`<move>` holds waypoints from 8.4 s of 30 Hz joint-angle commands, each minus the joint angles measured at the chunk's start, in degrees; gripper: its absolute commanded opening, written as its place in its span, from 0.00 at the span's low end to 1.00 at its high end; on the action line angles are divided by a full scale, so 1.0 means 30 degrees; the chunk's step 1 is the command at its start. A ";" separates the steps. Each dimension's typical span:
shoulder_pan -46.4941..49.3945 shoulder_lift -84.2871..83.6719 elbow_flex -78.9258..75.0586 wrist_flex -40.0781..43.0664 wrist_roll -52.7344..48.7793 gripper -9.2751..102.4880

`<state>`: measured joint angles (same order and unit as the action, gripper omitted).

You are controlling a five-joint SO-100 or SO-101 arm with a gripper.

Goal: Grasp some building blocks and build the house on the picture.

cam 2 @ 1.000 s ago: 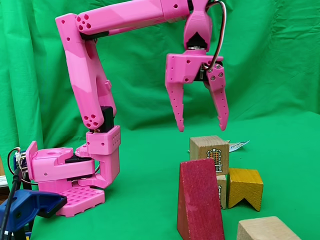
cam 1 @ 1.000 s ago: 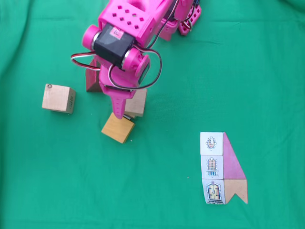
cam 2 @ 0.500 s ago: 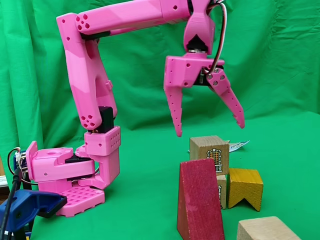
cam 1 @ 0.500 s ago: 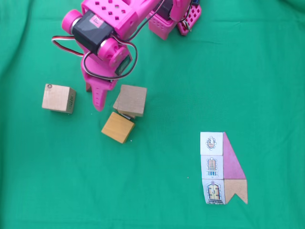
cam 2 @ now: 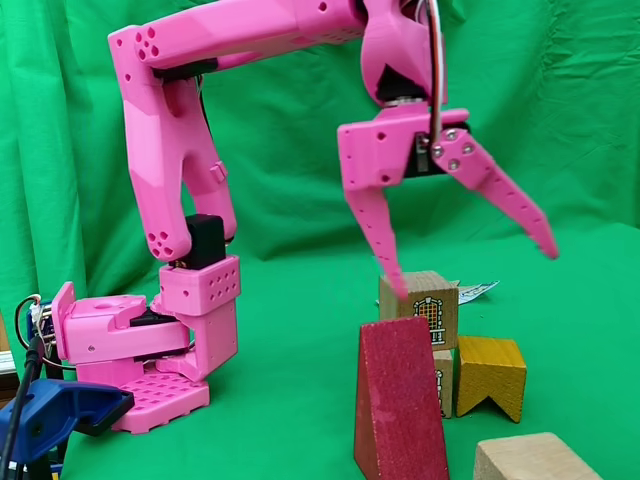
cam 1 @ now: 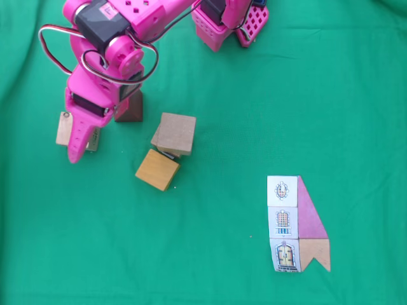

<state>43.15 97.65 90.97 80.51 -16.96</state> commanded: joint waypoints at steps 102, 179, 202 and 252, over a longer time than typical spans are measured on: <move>0.3545 -1.1484 -0.4775 -0.6416 -1.2773 0.35; 0.3428 -0.4717 -0.2725 -0.0176 -1.2510 0.35; 0.3193 -0.3545 -0.2637 0.4687 -1.2803 0.36; 0.2725 -0.3398 0.3105 0.0879 -1.4883 0.46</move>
<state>51.24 86.75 100.20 83.23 -61.17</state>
